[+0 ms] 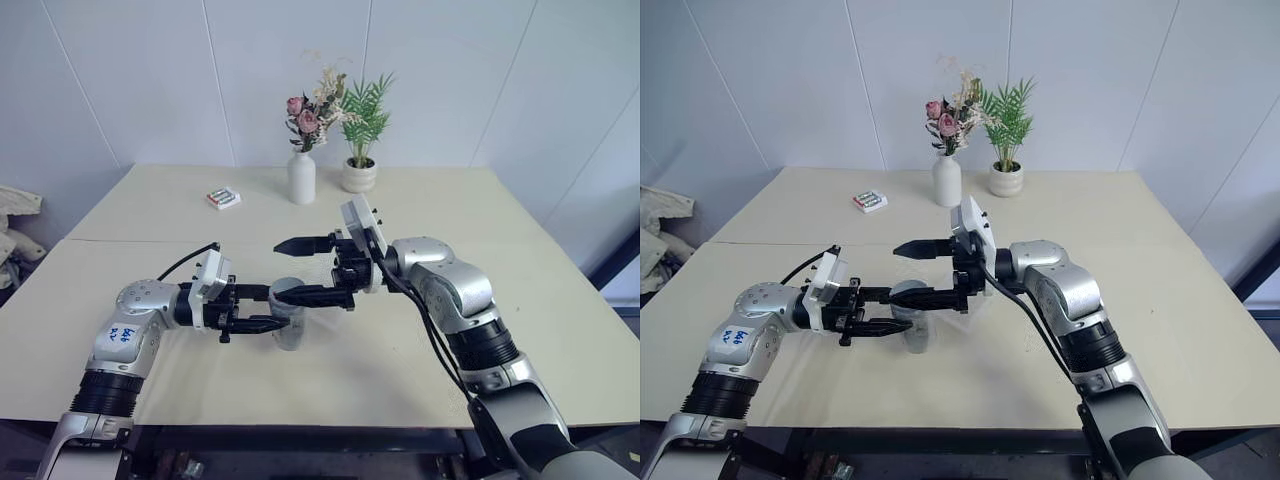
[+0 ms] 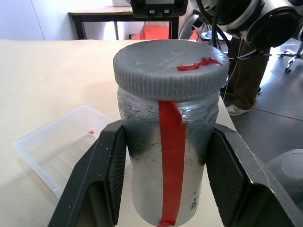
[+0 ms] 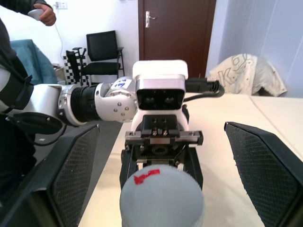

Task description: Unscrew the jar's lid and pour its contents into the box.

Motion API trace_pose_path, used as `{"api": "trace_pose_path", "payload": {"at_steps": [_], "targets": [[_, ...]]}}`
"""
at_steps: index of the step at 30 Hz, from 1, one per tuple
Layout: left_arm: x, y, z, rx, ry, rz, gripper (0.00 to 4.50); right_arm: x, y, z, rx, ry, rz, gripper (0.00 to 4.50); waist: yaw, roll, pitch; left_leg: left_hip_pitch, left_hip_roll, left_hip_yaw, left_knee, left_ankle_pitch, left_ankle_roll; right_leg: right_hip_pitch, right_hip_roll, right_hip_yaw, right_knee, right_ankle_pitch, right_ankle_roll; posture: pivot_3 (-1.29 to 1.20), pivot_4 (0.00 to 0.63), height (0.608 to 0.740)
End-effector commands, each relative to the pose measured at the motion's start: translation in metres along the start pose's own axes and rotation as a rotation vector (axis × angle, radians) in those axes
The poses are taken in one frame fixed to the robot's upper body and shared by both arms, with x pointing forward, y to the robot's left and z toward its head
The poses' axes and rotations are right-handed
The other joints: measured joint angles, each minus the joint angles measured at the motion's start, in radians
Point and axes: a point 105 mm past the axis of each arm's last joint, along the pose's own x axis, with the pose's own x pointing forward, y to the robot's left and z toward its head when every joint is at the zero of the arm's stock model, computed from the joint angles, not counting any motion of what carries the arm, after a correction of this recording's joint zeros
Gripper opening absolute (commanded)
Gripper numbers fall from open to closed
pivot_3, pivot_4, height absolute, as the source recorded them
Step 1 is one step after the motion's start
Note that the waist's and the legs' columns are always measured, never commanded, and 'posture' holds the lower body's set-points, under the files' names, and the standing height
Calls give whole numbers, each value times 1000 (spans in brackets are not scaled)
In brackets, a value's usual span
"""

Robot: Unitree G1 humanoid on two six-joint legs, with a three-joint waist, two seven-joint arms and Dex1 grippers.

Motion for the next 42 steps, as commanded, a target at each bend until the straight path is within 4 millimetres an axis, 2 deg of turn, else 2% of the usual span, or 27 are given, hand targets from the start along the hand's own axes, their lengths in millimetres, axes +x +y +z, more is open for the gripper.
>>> {"api": "trace_pose_path", "payload": {"at_steps": [1, 10, 18, 30, 42], "targets": [[-2, 2, 8, 33, -18, 12, 2103, 7, 9, 2, -12, -1, 13, 4457, 0, 0, 0, 0, 0, 0, 0, 0, 0, 0, 0, 0, 0, 0, 0, 0, 150, 740], [0, 2, 8, 33, -30, 16, 2103, 20, 10, -17, 11, 82, -54, 4457, -1, 0, 0, 0, 0, 0, 0, 0, 0, 0, 0, 0, 1, 0, 0, 0, 150, 740], [2, 0, 8, 35, -35, 13, 2103, 16, -3, -17, 5, 88, -109, 4457, -1, 0, 0, 0, 0, 0, 0, 0, 0, 0, 0, 0, 1, 0, 0, 0, 150, 740], [1, -1, 7, 41, -37, 24, 2103, -5, -27, -14, -4, 92, -208, 4457, -1, 0, 0, 0, 0, 0, 0, 0, 0, 0, 0, 0, 1, 0, 0, 0, 150, 740], [1, -1, 8, 43, -39, 36, 2103, -37, -36, -20, 15, 121, -283, 4457, -1, 0, 0, 0, 0, 0, 0, 0, 0, 0, 0, 0, 1, 0, 0, 0, 150, 740]]}}
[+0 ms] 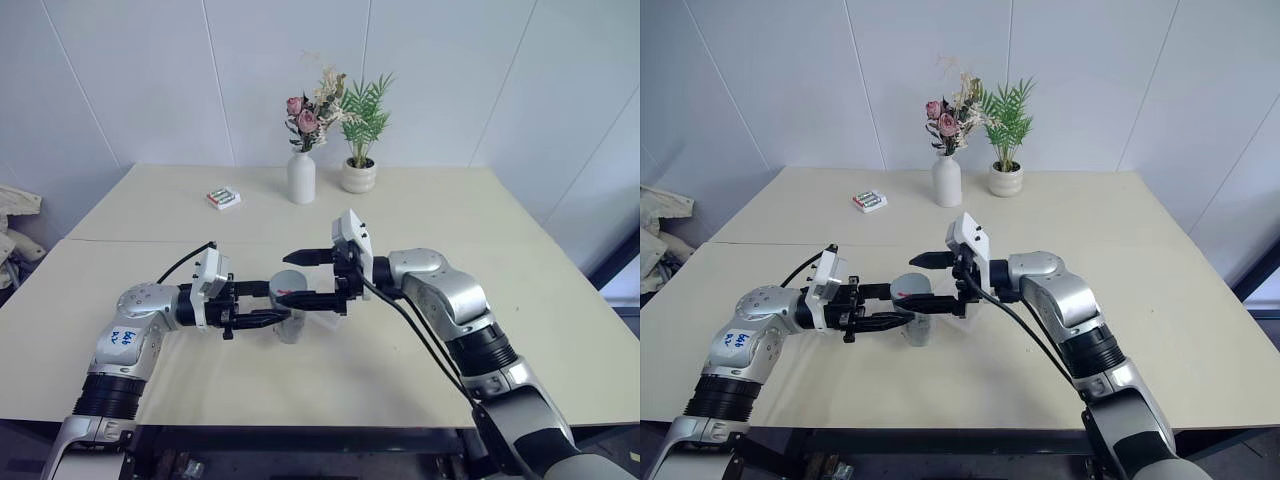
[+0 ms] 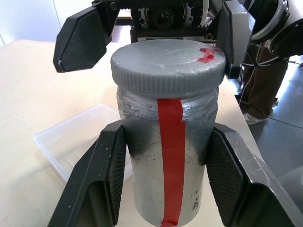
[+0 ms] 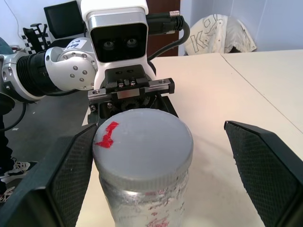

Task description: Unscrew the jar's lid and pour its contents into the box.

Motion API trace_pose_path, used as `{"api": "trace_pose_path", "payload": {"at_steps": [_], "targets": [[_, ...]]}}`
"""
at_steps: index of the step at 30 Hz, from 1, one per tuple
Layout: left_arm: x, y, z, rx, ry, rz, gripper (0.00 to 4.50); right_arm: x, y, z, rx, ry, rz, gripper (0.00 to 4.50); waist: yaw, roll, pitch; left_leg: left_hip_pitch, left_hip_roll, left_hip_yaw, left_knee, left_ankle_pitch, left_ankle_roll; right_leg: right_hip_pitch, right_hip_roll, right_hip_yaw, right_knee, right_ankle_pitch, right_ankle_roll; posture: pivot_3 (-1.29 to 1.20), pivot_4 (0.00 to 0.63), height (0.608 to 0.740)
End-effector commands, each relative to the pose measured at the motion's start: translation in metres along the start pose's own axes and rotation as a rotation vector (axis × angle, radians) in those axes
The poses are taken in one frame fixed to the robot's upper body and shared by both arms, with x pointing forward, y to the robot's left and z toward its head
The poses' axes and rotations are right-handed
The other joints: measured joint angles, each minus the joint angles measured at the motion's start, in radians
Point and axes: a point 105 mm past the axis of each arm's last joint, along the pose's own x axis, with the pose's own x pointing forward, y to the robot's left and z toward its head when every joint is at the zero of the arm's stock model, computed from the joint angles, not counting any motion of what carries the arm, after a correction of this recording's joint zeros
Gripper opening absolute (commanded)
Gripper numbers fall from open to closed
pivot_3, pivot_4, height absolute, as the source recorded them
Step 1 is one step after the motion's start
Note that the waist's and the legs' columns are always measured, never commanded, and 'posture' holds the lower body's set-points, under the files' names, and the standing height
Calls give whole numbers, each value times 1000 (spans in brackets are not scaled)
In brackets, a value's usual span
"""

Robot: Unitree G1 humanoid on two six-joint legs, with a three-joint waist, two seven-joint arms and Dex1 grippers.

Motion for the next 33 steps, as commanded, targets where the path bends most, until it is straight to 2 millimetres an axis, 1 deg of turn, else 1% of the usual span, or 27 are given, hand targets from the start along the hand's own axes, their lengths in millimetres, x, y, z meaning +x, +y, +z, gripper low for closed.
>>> {"api": "trace_pose_path", "payload": {"at_steps": [1, 11, 15, 17, 19, 23, 27, 30, 33], "targets": [[0, -7, 10, 55, -19, -43, 2103, -29, -23, 8, -24, -22, -137, 4457, 0, 0, 0, 0, 0, 0, 0, 0, 0, 0, 0, 0, 0, 0, 0, 0, 150, 740], [-1, -10, 10, 51, -19, -36, 2103, -68, -40, -1, -17, 37, -240, 4457, 7, 0, 0, 0, -1, 0, 0, 0, 0, 0, -1, 0, -1, 0, 0, 0, 150, 740], [-1, -11, 9, 48, -20, -33, 2103, -83, -47, -5, -8, 56, -281, 4457, -3, 0, 0, 0, 0, 1, 0, 0, 0, 0, 0, 1, -1, 0, 0, 0, 150, 740], [-2, -12, 9, 45, -20, -31, 2103, -89, -48, -6, -2, 62, -295, 4457, -1, 0, 0, 0, 0, 1, -1, 0, 0, 0, 0, 1, -1, 0, 0, 0, 150, 740], [-2, -12, 9, 43, -19, -29, 2103, -91, -46, -5, 3, 59, -282, 4457, 0, 0, 0, 0, 0, 1, 0, 0, 0, 0, 0, 1, -1, 0, 0, 0, 150, 740], [-2, -12, 9, 41, -18, -26, 2103, -84, -31, 6, 39, -1, -202, 4457, 0, 0, 0, 0, 0, 1, 0, 0, 0, 0, 0, 1, -1, 0, 0, 0, 150, 740], [-3, -13, 9, 37, -19, -21, 2103, -57, -1, 26, 84, -98, -70, 4457, -3, 0, 0, 0, 0, 1, 0, 0, 0, 0, 0, 1, -1, 0, 0, 0, 150, 740], [-3, -13, 9, 37, -21, -18, 2103, -34, 20, 33, 76, -118, 3, 4457, 0, 0, 0, 0, 1, 1, 0, 0, 0, 0, 0, 1, 0, 0, 0, 0, 150, 740], [-3, -13, 9, 36, -21, -17, 2103, -22, 27, 34, 76, -121, 16, 4457, 3, 0, 0, 0, 0, 1, 0, 0, 0, 0, 0, 1, 0, 0, 0, 0, 150, 740]]}}
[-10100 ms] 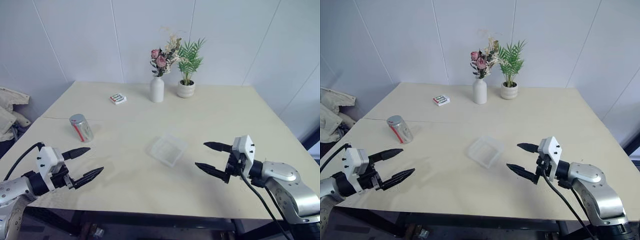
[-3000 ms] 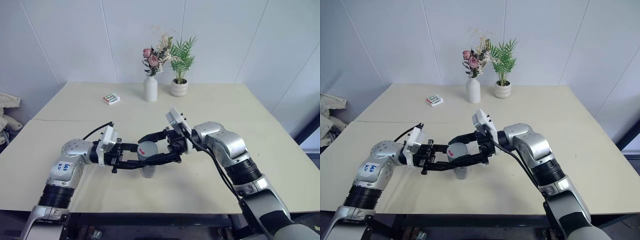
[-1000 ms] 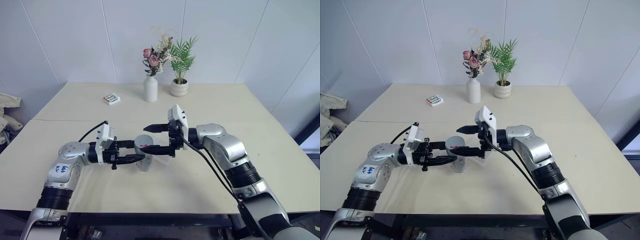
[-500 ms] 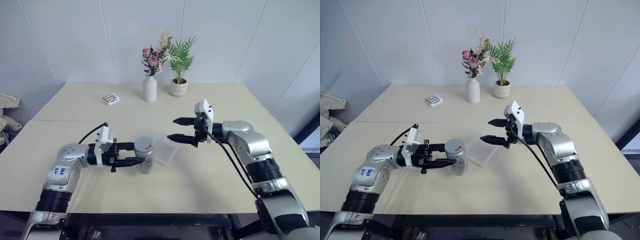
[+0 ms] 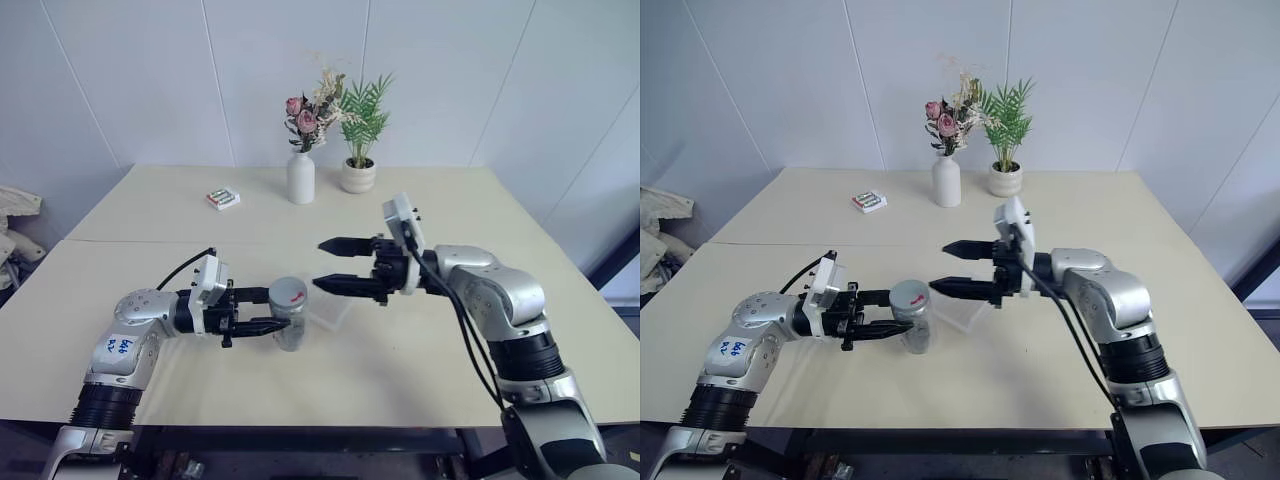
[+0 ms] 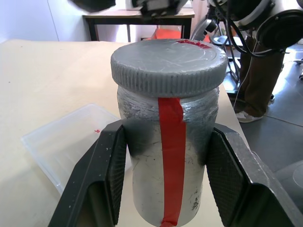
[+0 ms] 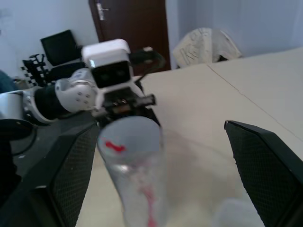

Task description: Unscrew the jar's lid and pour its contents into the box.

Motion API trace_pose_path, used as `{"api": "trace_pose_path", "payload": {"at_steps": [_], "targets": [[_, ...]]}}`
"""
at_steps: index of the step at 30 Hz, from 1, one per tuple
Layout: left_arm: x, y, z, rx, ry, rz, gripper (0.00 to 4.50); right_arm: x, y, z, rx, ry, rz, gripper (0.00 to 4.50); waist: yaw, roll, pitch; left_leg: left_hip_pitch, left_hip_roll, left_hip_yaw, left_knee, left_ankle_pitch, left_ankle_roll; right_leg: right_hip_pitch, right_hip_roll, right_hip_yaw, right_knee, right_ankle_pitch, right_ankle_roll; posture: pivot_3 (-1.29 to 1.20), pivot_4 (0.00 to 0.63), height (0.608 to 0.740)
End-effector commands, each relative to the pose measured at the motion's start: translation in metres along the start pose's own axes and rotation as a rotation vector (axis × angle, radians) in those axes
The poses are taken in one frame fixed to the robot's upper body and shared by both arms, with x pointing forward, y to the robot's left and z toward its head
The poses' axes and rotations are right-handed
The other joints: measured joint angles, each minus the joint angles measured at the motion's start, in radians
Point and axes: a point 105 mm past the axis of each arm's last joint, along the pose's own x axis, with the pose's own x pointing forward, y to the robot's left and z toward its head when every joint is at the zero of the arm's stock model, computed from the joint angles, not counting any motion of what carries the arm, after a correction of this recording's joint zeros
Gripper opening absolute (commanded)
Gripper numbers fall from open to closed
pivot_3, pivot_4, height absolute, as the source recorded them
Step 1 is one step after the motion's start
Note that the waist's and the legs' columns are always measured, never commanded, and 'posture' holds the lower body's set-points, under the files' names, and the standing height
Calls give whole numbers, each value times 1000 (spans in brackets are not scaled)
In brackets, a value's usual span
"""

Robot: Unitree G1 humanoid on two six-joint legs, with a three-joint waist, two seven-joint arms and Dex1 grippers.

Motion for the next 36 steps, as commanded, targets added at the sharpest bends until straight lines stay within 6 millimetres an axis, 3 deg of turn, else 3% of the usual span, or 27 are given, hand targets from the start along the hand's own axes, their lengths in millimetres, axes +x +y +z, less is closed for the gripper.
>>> {"api": "trace_pose_path", "payload": {"at_steps": [1, 8, 18, 26, 36], "targets": [[-1, -2, 10, 36, -25, -1, 2103, 14, 11, 6, -30, -14, 17, 4457, 1, 0, 0, 0, 0, 0, 0, 0, 0, 0, 0, 0, 0, 0, 0, 0, 150, 740], [3, 0, 12, 40, -37, -1, 2103, 45, 13, -6, -74, 11, 12, 4457, 0, 0, 0, 0, 0, 0, 0, 0, 0, 0, 0, 0, 0, 0, 0, 0, 150, 740], [4, 0, 13, 40, -44, 0, 2103, 54, 6, -16, -100, 33, -25, 4457, -1, 0, 0, 0, 0, 0, 0, 0, 0, 0, 0, 0, 0, 0, 0, 0, 150, 740], [5, 1, 13, 41, -45, 0, 2103, 48, -7, -16, -100, 29, -76, 4457, 0, 0, 0, 0, 0, 0, 0, 0, 0, 0, 0, 0, 0, 0, 0, 0, 150, 740], [5, 0, 12, 38, -45, 0, 2103, 22, -20, -11, -65, 13, -132, 4457, -2, 0, 0, 0, 0, 0, 0, 0, 0, 0, 0, 0, 0, 0, 0, 0, 150, 740]]}}
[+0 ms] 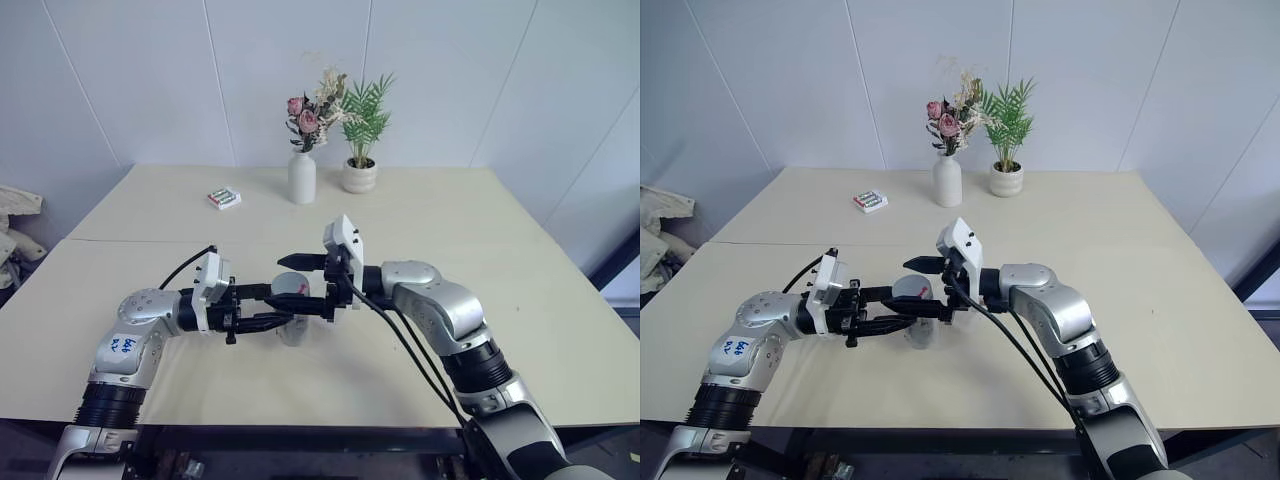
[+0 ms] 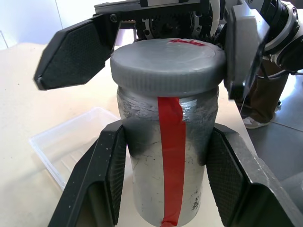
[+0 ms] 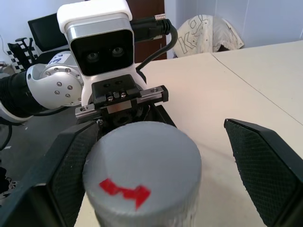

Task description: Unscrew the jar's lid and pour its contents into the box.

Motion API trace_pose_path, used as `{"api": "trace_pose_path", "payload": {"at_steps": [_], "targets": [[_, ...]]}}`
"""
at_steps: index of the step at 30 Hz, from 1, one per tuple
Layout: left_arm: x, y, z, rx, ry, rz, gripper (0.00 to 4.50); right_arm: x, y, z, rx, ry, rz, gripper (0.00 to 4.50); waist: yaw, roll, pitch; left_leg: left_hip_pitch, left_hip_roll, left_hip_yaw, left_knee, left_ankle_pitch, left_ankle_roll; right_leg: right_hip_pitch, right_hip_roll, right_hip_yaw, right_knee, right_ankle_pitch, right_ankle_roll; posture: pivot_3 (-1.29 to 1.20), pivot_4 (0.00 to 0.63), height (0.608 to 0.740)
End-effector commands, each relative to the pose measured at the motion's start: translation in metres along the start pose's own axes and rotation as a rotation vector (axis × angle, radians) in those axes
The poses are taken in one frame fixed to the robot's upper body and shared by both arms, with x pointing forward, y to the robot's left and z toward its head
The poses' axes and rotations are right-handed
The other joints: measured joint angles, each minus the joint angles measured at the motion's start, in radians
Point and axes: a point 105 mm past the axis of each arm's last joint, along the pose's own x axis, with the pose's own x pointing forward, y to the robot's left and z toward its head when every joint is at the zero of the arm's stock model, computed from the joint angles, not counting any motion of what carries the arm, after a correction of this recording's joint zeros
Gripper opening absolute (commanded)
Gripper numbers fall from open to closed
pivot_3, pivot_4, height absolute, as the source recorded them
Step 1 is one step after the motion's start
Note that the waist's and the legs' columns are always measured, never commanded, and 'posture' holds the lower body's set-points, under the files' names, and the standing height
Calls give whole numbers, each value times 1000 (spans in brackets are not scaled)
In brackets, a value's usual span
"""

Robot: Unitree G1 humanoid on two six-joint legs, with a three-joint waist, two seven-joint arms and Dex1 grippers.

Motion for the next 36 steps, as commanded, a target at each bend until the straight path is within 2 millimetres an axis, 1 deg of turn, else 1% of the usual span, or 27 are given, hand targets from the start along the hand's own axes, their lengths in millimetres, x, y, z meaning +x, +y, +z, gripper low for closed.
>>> {"api": "trace_pose_path", "payload": {"at_steps": [1, 6, 9, 17, 23, 33, 36], "targets": [[1, -3, 10, 37, -25, -28, 2103, -16, -11, 16, -33, -44, -63, 4457, 0, 0, 0, 0, 0, 0, 0, 0, 0, 0, 0, 0, 0, 0, 0, 0, 150, 740], [1, -3, 9, 37, -25, -29, 2103, -28, -18, 13, -32, -27, -93, 4457, 1, 0, 0, 0, 0, 0, 0, 0, 0, 0, 0, 0, 0, 0, 0, 0, 150, 740], [1, -3, 9, 37, -24, -29, 2103, -31, -18, 12, -32, -23, -97, 4457, 0, 0, 0, 0, 0, 0, 0, 0, 0, 0, 0, 0, 0, 0, 0, 0, 150, 740], [2, -3, 9, 37, -25, -36, 2103, -49, -25, 13, -33, -15, -135, 4457, 2, 0, 0, 0, 0, 0, 0, 0, 0, 0, 0, 0, 0, 0, 0, 0, 150, 740], [3, -3, 8, 35, -25, -39, 2103, -59, -29, 13, -29, -11, -161, 4457, 4, 0, 0, 0, 0, 0, 0, 0, 0, 0, 0, 0, 0, 0, 0, 0, 150, 740], [3, -2, 9, 37, -25, -43, 2103, -78, -38, 6, -14, 12, -221, 4457, 1, 0, 0, 0, 0, 0, -1, 0, 0, 0, 0, 0, -1, 0, 0, 0, 150, 740], [2, -2, 9, 38, -24, -41, 2103, -83, -38, 9, -11, 6, -224, 4457, 2, 0, 0, 0, 0, 0, -1, 0, 0, 0, 0, 0, -1, 0, 0, 0, 150, 740]]}}
